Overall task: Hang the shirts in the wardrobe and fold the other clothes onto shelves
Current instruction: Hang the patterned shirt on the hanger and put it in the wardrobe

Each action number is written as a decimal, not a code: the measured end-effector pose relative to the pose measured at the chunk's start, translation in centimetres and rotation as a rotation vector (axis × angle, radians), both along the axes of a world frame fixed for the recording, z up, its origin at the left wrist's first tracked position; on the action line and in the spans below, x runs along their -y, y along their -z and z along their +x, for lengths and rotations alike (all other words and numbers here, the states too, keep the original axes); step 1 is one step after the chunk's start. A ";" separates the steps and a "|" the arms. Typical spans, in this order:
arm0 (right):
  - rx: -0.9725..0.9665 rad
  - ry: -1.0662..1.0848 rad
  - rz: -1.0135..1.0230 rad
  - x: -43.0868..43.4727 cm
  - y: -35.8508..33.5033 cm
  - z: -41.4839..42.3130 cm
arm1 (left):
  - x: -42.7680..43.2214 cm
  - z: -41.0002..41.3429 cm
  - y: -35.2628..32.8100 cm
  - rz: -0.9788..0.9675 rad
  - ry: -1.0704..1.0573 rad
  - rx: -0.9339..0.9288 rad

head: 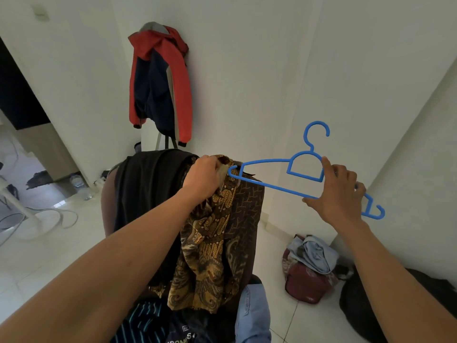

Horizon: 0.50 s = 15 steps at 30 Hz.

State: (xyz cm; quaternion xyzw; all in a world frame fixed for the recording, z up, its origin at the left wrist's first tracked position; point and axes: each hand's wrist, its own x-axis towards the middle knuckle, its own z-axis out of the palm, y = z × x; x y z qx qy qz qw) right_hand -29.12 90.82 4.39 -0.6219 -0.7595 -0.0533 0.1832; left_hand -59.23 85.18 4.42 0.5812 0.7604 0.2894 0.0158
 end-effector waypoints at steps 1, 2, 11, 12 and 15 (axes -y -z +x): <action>-0.007 -0.002 0.008 0.2 -0.3 -0.2 | 0.0 -0.3 -0.3 -0.044 -0.002 -0.026; -0.008 -0.007 0.019 0.4 -0.6 -0.4 | 0.1 -0.7 -0.8 -0.105 -0.003 -0.064; -0.008 -0.053 0.171 3.2 -4.2 -4.0 | 2.1 0.0 -9.3 -0.054 0.222 -0.119; -0.012 -0.052 0.200 3.4 -4.9 -4.3 | 2.2 0.3 -10.6 -0.032 0.219 -0.111; -0.034 -0.043 0.252 4.0 -7.3 -5.2 | 2.8 1.0 -14.2 0.046 0.247 -0.074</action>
